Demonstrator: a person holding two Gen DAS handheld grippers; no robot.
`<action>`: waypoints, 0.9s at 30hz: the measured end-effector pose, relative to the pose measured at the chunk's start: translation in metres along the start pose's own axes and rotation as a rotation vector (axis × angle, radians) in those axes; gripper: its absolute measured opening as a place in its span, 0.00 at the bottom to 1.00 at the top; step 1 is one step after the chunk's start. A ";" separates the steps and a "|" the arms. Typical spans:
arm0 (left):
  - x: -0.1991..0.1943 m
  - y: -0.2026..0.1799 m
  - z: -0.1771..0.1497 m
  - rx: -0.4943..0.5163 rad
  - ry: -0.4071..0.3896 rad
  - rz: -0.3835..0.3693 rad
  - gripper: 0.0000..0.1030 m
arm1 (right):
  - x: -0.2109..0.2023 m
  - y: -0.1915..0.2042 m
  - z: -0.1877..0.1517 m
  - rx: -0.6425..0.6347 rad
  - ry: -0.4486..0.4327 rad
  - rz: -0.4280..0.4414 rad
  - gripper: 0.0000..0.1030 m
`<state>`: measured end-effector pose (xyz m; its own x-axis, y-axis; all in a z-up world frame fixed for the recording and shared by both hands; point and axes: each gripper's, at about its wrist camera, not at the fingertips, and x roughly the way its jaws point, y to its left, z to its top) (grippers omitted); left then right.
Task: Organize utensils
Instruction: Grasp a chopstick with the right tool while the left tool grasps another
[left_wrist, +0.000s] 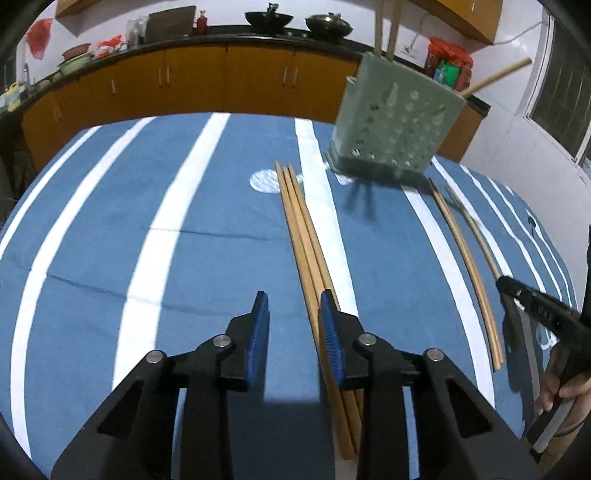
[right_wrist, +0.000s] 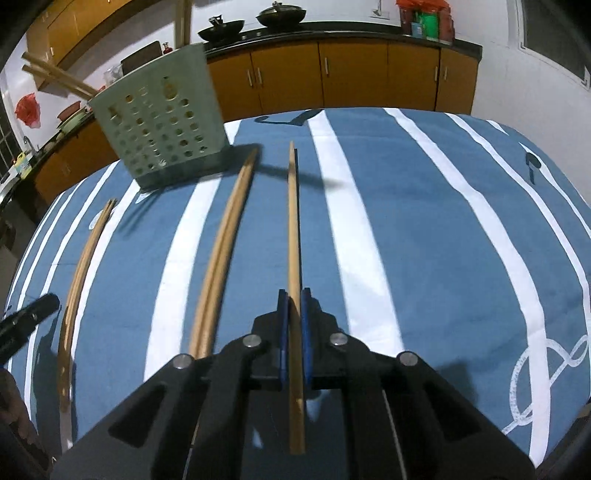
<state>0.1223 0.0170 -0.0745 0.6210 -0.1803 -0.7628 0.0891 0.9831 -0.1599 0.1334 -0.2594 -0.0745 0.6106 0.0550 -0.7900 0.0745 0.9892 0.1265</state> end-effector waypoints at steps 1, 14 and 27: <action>0.001 -0.001 -0.001 0.003 0.008 -0.002 0.24 | 0.000 -0.001 0.000 0.000 -0.001 -0.002 0.08; 0.009 -0.016 -0.007 0.060 0.030 0.026 0.15 | -0.001 -0.001 -0.001 -0.029 -0.006 -0.031 0.09; 0.015 0.027 0.015 -0.026 0.009 0.127 0.07 | 0.005 0.013 0.002 -0.087 -0.020 -0.039 0.08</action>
<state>0.1459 0.0417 -0.0812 0.6188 -0.0549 -0.7836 -0.0101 0.9969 -0.0778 0.1388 -0.2464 -0.0757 0.6239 0.0146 -0.7813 0.0306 0.9986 0.0430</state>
